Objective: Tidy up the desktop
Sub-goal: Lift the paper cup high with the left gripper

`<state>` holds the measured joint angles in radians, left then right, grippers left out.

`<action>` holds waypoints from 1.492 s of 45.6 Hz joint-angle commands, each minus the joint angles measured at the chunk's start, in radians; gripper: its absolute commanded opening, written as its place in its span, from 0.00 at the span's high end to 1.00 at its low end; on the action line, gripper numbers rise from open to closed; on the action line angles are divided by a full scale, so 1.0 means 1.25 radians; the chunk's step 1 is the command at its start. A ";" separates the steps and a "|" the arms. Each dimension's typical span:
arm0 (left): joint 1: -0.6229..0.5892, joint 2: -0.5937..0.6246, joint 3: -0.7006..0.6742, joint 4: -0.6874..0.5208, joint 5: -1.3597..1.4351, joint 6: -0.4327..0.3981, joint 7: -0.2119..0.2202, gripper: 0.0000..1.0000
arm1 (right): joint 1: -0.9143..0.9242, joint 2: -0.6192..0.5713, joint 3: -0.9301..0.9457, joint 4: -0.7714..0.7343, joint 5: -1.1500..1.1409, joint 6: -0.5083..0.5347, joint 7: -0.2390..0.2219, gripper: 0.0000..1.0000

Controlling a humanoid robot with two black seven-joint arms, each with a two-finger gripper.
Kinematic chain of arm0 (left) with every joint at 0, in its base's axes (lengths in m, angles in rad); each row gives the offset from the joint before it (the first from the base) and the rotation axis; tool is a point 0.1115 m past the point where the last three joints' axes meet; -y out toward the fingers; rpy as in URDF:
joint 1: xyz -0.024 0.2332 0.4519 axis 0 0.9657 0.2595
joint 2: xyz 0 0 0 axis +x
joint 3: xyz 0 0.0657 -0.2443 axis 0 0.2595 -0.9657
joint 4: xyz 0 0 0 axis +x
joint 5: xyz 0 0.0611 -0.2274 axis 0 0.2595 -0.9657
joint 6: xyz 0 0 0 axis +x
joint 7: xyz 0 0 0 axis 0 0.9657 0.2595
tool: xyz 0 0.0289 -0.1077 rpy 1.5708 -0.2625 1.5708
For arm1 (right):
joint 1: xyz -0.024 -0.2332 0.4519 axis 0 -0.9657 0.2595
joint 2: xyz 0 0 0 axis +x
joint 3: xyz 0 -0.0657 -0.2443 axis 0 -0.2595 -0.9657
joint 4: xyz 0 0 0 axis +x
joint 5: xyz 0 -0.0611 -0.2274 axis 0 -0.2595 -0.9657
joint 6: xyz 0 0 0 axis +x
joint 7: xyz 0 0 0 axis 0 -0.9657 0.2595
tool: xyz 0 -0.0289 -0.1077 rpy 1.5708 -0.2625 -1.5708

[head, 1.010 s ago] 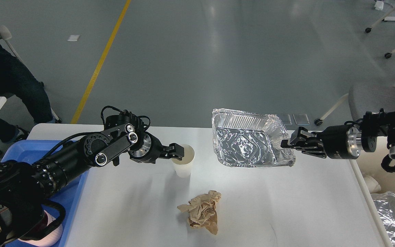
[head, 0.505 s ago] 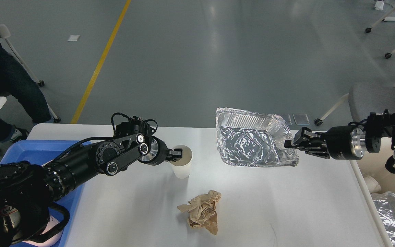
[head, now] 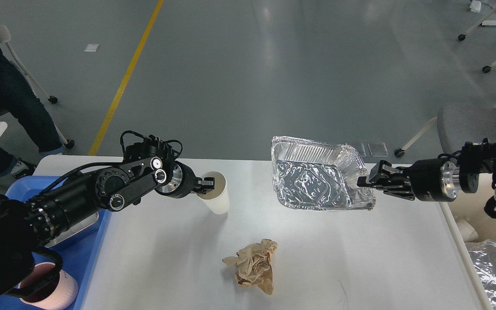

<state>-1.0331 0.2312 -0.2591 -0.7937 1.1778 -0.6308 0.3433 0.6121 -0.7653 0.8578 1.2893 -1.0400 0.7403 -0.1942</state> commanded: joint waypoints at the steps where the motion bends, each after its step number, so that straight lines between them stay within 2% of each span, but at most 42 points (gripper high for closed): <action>1: -0.007 0.103 -0.015 -0.086 -0.007 -0.062 0.001 1.00 | -0.005 0.001 -0.001 -0.002 0.000 0.003 0.000 1.00; 7: -0.023 0.213 -0.083 -0.199 -0.063 -0.176 -0.001 1.00 | -0.014 0.011 -0.003 -0.004 -0.001 0.003 -0.003 1.00; 14: -0.088 0.262 -0.130 -0.229 -0.081 -0.263 -0.001 1.00 | -0.017 0.035 -0.004 -0.004 -0.002 0.000 -0.007 1.00; 21: -0.155 0.284 -0.193 -0.229 -0.125 -0.263 0.000 1.00 | -0.041 0.038 -0.008 -0.004 -0.002 0.003 -0.005 1.00; 35: -0.291 0.276 -0.200 -0.218 -0.195 -0.263 0.006 1.00 | -0.049 0.064 -0.011 -0.006 -0.010 0.002 -0.008 1.00; 53: -0.319 0.056 -0.188 -0.201 -0.184 -0.263 0.013 1.00 | -0.023 0.073 -0.017 -0.013 -0.031 -0.006 -0.009 1.00; 61: -0.317 -0.023 -0.146 -0.143 -0.164 -0.263 0.014 1.00 | -0.023 0.089 -0.017 -0.030 -0.069 -0.013 -0.010 1.00; 68: -0.304 -0.062 -0.135 -0.131 -0.157 -0.263 0.015 1.00 | -0.022 0.089 -0.017 -0.030 -0.075 -0.015 -0.009 1.00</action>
<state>-1.4261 0.1864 -0.4374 -0.9678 0.9719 -0.9600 0.3606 0.5829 -0.6541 0.8358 1.2523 -1.1251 0.7227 -0.2068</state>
